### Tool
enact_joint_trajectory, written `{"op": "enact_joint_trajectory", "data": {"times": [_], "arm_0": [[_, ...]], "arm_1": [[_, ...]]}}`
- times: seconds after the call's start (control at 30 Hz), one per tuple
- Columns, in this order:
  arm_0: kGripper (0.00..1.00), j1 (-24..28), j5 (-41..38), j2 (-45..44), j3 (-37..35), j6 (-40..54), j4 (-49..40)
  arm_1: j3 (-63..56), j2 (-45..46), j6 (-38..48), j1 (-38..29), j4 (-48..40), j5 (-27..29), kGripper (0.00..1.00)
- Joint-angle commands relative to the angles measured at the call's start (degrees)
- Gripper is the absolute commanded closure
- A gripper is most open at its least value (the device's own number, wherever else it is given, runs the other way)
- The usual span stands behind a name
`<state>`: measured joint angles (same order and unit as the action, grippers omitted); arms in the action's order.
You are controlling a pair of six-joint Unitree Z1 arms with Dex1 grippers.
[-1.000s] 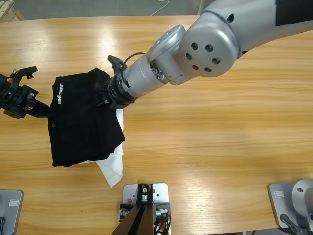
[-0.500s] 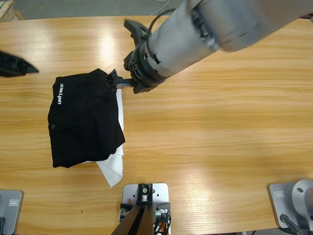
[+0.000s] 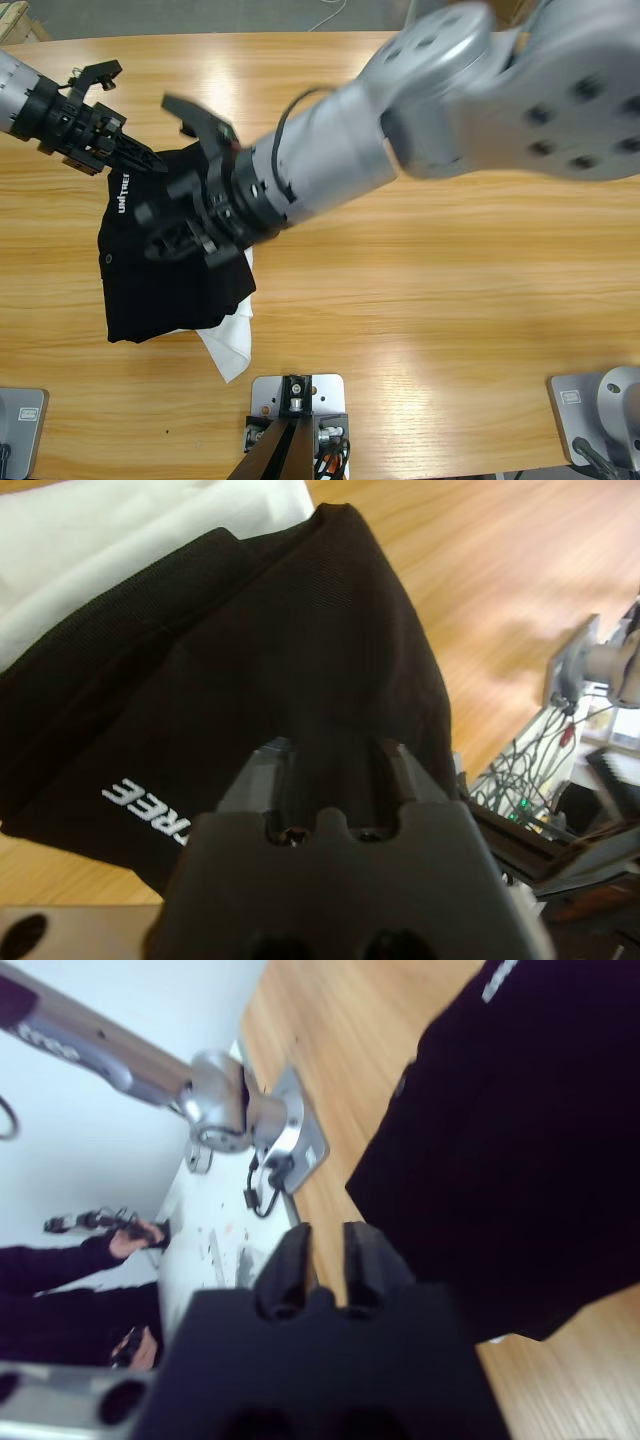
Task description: Fold clothes
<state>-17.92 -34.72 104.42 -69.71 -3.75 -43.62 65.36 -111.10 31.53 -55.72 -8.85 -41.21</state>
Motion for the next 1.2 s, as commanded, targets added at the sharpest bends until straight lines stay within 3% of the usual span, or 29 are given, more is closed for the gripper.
{"op": "enact_joint_trajectory", "data": {"times": [0.03,0.63,0.8,0.93,1.03,1.2], "arm_0": [[1.0,-0.1,0.6,5.2,3.1,-0.5,3.1],[1.0,3.1,2.2,9.0,4.4,-0.1,5.3],[1.0,3.2,1.7,-1.6,2.6,-1.4,5.3],[1.0,1.7,2.0,-14.2,1.4,-5.8,3.3],[1.0,-1.6,3.1,-19.7,5.8,-8.2,2.7],[1.0,-3.5,3.0,-26.5,24.4,-13.4,12.7]], "arm_1": [[-5.8,-9.8,0.6,-0.9,-8.8,-4.5,1.0],[-12.7,-12.6,1.3,-0.9,-10.5,1.0,1.0],[-12.3,-3.3,0.6,-0.9,-8.0,1.8,1.0],[-3.7,5.1,-0.9,-0.9,1.2,0.9,1.0],[0.7,1.2,-1.4,-0.5,2.3,-2.5,1.0],[6.0,-8.8,-2.1,2.3,0.9,-7.3,1.0]]}}
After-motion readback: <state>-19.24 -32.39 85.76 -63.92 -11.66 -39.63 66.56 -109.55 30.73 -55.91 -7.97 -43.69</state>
